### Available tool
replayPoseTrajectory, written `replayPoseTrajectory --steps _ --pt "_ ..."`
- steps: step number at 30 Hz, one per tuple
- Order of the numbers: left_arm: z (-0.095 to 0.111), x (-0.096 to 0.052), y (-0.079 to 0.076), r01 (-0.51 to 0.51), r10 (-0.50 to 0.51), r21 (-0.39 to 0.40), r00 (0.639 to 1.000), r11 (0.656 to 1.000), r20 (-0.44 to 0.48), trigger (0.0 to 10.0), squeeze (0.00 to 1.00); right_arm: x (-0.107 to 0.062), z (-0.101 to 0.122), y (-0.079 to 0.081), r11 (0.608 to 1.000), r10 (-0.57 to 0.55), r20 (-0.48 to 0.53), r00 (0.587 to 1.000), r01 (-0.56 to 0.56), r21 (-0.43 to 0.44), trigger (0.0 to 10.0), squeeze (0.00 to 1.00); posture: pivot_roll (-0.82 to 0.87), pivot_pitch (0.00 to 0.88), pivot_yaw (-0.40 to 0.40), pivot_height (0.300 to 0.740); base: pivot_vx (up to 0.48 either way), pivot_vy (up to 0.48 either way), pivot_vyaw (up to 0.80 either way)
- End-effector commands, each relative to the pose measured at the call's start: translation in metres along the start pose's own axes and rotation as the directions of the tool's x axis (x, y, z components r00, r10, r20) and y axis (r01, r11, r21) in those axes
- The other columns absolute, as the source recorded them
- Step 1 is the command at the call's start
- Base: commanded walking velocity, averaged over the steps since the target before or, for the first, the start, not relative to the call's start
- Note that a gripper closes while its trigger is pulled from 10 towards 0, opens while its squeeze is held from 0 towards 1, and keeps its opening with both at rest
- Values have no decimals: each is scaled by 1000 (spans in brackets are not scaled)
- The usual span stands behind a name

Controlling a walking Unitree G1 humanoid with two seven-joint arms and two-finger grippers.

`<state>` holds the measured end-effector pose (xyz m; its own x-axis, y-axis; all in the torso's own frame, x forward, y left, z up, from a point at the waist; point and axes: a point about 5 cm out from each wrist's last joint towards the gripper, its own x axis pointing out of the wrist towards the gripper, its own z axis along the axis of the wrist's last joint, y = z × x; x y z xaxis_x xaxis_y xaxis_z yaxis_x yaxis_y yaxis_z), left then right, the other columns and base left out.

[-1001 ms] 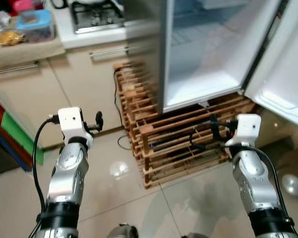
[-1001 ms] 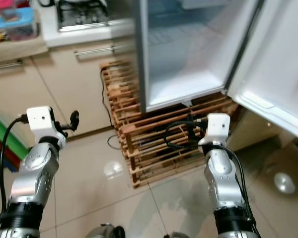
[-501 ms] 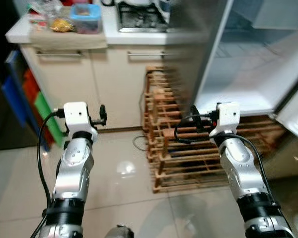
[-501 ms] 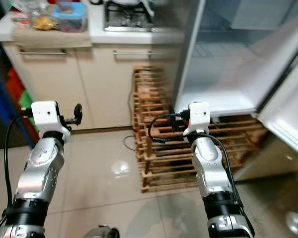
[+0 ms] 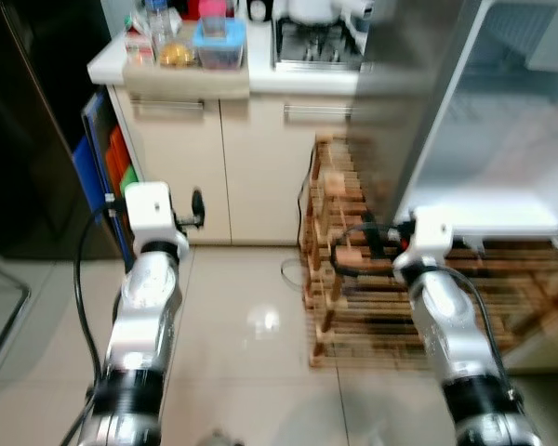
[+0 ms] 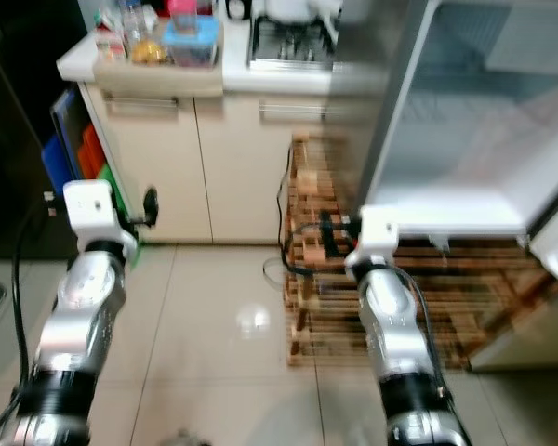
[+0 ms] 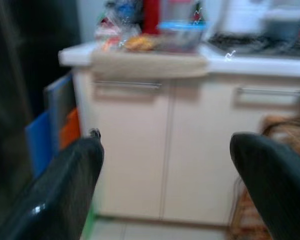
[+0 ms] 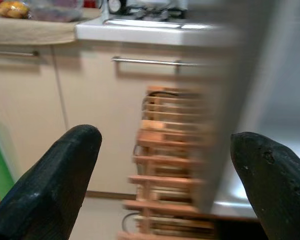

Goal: Restocking fridge

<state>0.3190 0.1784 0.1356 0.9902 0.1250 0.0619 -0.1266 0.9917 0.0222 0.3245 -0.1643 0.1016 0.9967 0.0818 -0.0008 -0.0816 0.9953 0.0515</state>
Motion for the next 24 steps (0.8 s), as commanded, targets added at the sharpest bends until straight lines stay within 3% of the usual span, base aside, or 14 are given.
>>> replayPoseTrajectory --steps 1,17,24 --pt "8 5 -4 6 -5 -14 1000 1000 30 10000 0 2 4 -10 999 -42 7 999 42 -2 10000 0 -54 10 -16 740 458 0 0" --pt "24 8 -13 75 -70 -42 991 996 114 10000 0 8 12 -2 998 -33 63 997 30 46 10000 0 -34 10 -7 740 455 0 0" --pt "24 5 -14 93 -86 -55 989 994 123 10000 0 9 15 14 999 43 83 996 -44 17 10000 0 -28 8 -12 740 36 445 518"
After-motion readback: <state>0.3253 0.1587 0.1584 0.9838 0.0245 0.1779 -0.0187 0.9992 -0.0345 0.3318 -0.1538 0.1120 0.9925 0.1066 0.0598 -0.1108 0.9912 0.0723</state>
